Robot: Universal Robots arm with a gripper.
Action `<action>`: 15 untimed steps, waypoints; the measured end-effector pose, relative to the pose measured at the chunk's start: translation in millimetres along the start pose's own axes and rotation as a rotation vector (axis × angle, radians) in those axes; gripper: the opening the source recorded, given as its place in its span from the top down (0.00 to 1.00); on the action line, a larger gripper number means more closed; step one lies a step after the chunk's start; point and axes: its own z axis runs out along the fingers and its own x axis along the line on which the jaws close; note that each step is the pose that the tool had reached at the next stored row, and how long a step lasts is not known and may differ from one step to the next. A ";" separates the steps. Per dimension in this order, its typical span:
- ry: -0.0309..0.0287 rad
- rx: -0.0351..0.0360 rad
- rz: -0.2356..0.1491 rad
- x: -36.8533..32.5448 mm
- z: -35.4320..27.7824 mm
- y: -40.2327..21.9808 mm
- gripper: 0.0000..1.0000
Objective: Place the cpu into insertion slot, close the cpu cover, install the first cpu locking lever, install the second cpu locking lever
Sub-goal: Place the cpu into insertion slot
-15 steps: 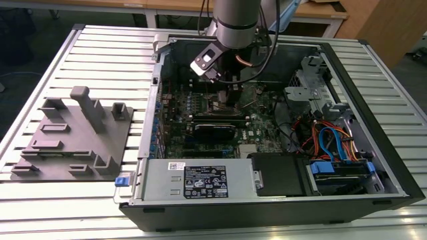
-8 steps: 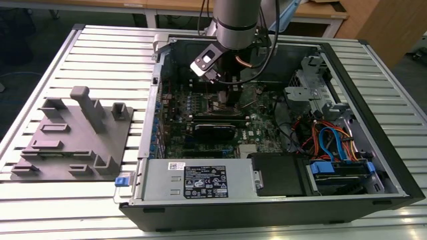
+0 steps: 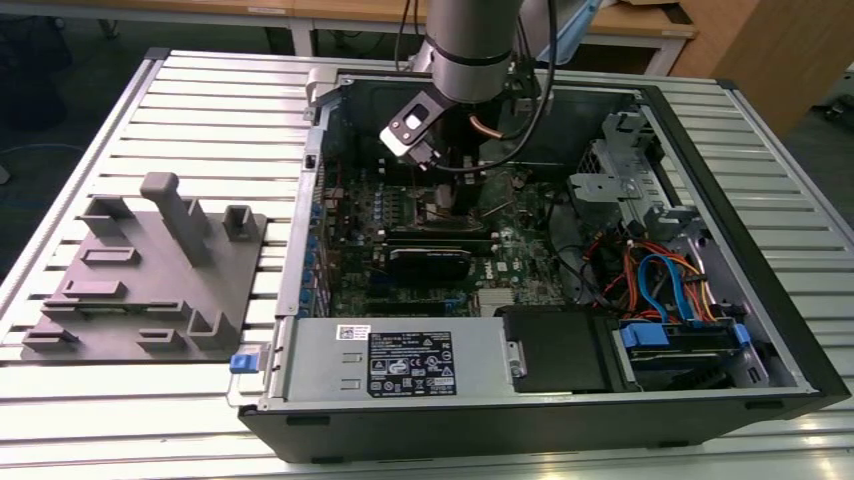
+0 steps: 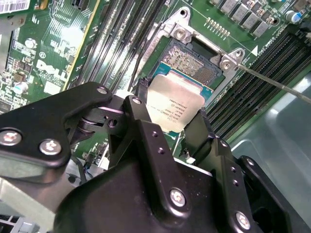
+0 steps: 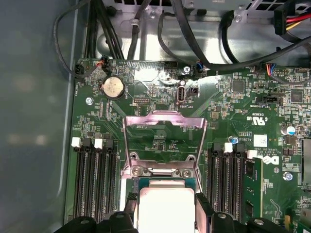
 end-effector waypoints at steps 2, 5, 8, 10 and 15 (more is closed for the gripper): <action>0.0001 0.0000 0.000 0.0 2.0 -2.3 0.45; 0.0000 0.0000 0.000 0.0 6.9 -3.3 0.45; 0.0001 0.0000 0.000 0.3 10.5 -3.6 0.45; 0.0000 0.0000 0.000 0.4 11.9 -3.8 0.45; 0.0000 0.0000 0.000 0.5 14.9 -6.5 0.45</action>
